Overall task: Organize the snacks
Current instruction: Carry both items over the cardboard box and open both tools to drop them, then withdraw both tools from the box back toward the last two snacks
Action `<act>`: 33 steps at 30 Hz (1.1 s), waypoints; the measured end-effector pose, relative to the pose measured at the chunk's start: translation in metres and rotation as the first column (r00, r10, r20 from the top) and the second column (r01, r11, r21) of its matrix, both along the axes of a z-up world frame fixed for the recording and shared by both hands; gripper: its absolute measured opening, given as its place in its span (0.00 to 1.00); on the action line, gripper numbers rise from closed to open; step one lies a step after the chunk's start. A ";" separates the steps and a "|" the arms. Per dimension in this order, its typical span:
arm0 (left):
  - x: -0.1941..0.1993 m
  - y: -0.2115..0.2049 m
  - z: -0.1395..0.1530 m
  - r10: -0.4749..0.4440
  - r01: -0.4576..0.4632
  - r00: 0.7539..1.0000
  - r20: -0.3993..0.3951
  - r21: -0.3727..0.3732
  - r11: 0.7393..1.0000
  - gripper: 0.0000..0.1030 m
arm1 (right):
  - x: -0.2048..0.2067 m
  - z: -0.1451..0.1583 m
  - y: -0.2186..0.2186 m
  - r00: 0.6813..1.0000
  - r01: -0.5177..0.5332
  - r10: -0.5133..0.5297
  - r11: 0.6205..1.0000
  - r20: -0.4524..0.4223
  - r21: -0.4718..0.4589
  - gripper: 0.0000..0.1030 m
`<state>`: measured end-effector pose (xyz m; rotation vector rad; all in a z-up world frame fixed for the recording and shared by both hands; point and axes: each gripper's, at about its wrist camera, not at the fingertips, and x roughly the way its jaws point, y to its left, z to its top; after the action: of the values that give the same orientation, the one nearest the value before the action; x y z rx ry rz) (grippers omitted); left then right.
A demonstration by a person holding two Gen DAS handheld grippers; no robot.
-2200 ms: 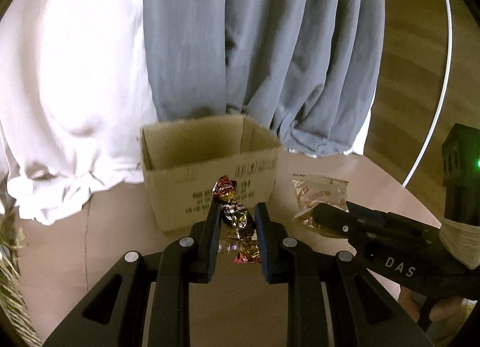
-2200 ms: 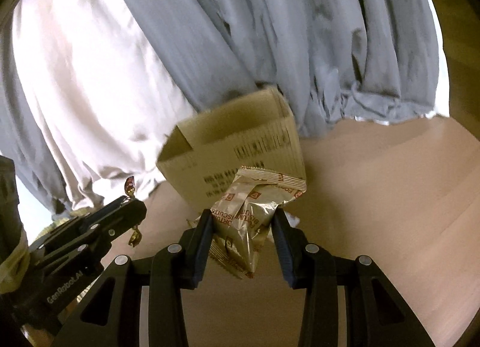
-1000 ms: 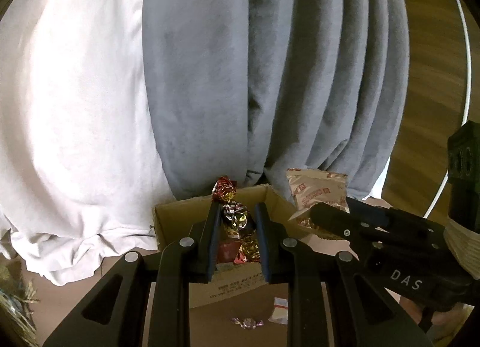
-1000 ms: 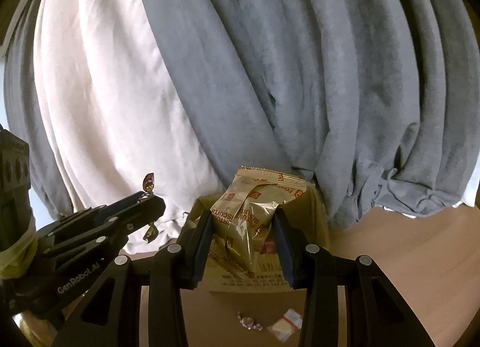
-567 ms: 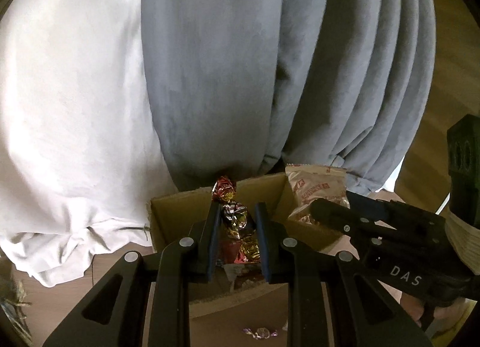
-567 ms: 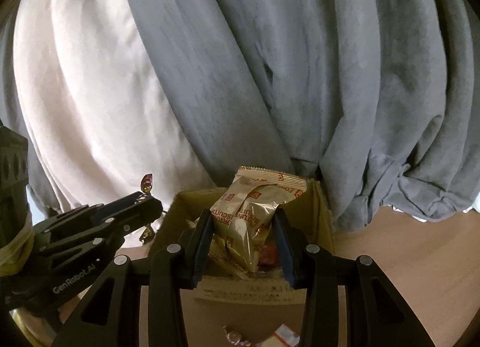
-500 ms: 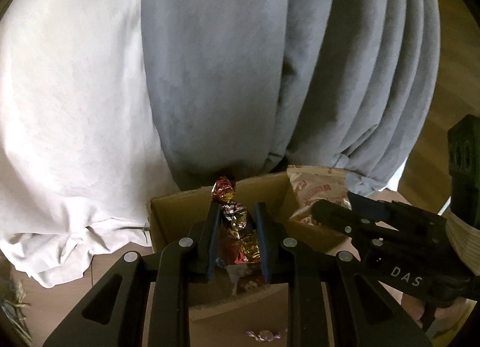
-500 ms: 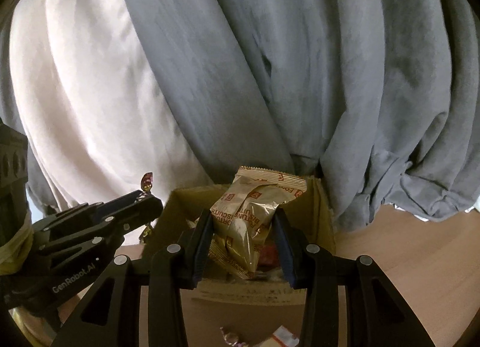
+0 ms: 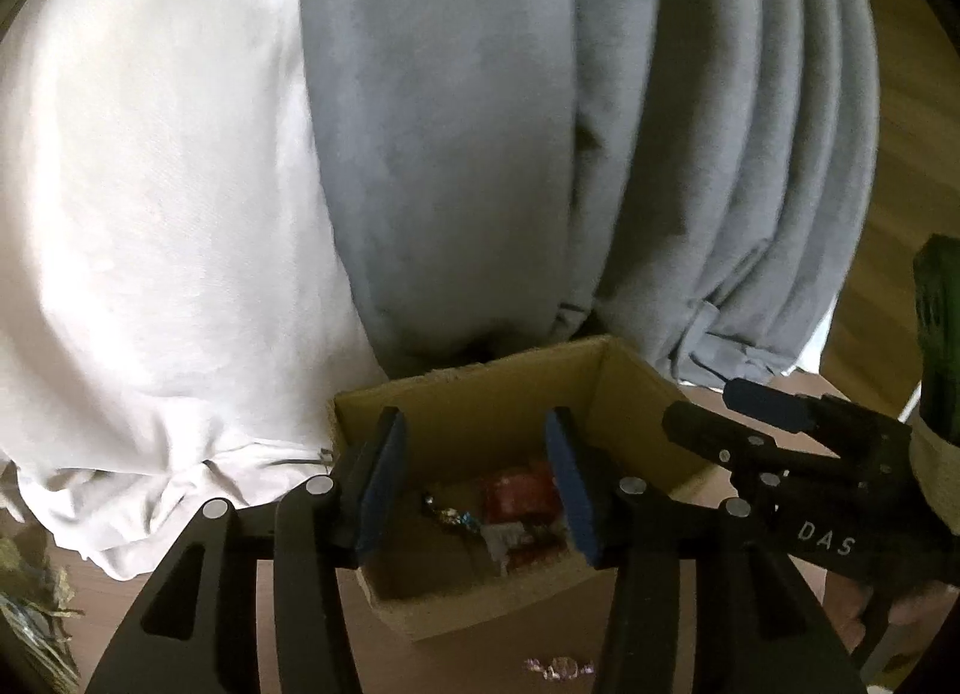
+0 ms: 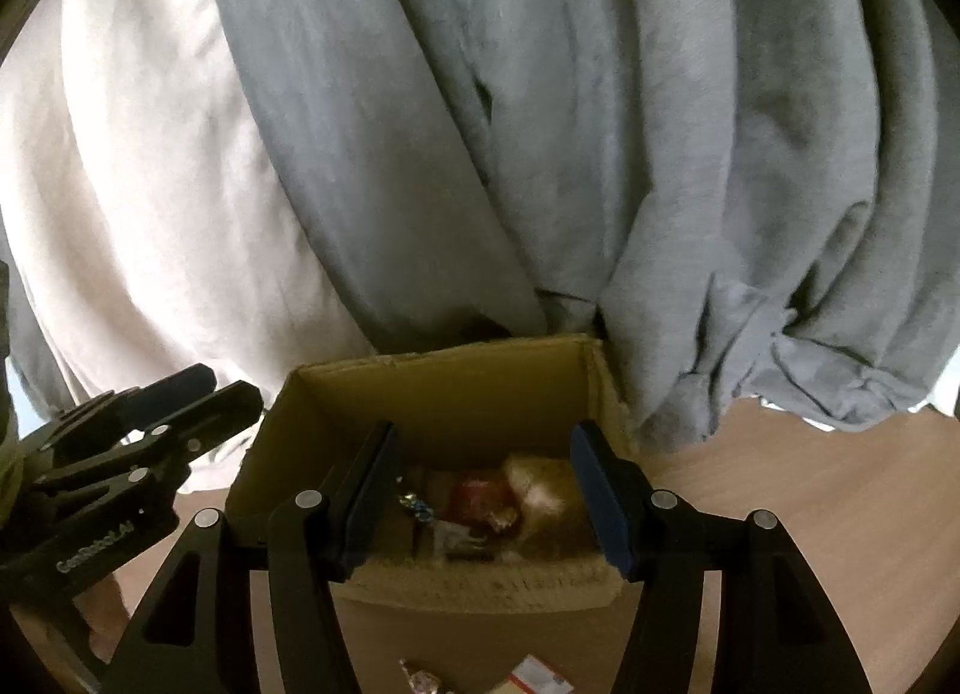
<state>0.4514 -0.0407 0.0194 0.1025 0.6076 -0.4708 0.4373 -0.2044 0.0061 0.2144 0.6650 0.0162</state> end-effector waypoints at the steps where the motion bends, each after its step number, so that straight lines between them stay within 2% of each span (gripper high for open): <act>1: -0.006 0.000 0.000 -0.009 0.009 1.000 0.008 0.005 1.000 0.47 | -0.005 0.001 0.000 1.000 0.000 0.000 1.000 0.006 0.002 0.59; 6: -0.035 0.003 -0.001 -0.033 0.032 0.999 0.034 0.017 0.999 0.47 | -0.034 0.000 -0.001 1.000 0.007 -0.008 1.000 0.011 0.008 0.59; 10: -0.052 0.004 -0.012 -0.044 0.043 0.999 0.023 0.021 0.999 0.47 | -0.053 -0.009 0.000 1.000 0.016 -0.015 1.000 -0.011 0.019 0.59; 20: -0.074 0.001 -0.072 -0.110 0.116 0.987 -0.121 0.049 0.992 0.47 | -0.083 -0.051 0.004 0.991 0.015 -0.015 1.000 -0.132 -0.004 0.59; 26: -0.073 -0.006 -0.114 -0.105 0.121 0.961 -0.257 0.049 0.991 0.42 | -0.094 -0.077 0.007 0.979 0.012 -0.015 1.000 -0.204 -0.018 0.59; 33: -0.067 -0.014 -0.141 -0.073 0.089 0.937 -0.341 0.032 0.996 0.38 | -0.099 -0.101 0.005 0.965 0.010 -0.015 1.000 -0.263 -0.020 0.59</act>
<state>0.3845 -0.0546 -0.1216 0.0919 0.9574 -0.5592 0.3384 -0.1995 -0.0953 0.2044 0.9285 -0.0316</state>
